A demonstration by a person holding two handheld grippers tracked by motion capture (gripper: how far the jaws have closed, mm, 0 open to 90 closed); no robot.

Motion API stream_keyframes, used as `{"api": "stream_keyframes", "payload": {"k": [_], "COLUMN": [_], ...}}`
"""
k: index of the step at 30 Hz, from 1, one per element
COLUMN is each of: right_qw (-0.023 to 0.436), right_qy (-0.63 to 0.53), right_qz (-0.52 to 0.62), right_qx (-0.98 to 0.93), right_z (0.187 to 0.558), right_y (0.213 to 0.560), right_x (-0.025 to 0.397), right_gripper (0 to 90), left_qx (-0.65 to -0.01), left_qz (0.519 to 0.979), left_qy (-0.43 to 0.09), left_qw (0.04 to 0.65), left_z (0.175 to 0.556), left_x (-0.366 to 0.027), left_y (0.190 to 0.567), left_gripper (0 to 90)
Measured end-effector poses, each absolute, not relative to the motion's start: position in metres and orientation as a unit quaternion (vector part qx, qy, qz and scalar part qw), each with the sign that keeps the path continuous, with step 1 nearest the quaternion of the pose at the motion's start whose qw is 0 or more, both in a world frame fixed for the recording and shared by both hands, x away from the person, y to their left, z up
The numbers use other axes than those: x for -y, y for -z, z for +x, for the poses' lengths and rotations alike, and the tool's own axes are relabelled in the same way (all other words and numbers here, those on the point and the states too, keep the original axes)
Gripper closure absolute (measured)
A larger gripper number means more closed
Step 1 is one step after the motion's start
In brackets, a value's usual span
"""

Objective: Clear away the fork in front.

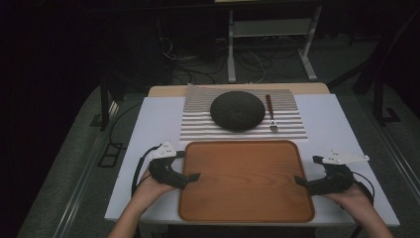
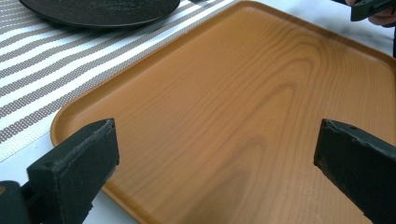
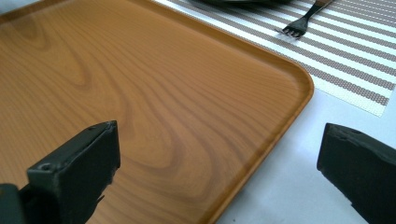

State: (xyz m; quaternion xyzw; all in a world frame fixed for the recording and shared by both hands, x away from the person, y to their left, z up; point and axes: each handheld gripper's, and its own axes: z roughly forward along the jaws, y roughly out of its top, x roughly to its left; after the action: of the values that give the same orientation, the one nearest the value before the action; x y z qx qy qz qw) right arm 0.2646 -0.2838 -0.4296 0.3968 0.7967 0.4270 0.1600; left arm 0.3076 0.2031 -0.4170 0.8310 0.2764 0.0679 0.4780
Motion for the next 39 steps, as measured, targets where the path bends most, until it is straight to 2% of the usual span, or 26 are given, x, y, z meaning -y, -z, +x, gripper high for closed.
{"api": "stream_keyframes", "payload": {"k": [17,39], "right_qw": [0.166,0.152], "right_qy": [-0.416,-0.416], "right_qz": [0.419,0.43], "right_qx": [-0.79,-0.787], "right_z": [0.276,0.3], "right_y": [0.423,0.418], "right_x": [0.286,0.282], "right_gripper": [0.0,0.0], "left_qx": [-0.28,-0.277], "left_qz": [0.829,0.832], "left_qy": [-0.066,-0.065], "left_qw": [0.479,0.477], "left_z": [0.308,0.306], "left_x": [-0.203,-0.202], "left_y": [0.419,0.419], "left_gripper": [0.0,0.0]}}
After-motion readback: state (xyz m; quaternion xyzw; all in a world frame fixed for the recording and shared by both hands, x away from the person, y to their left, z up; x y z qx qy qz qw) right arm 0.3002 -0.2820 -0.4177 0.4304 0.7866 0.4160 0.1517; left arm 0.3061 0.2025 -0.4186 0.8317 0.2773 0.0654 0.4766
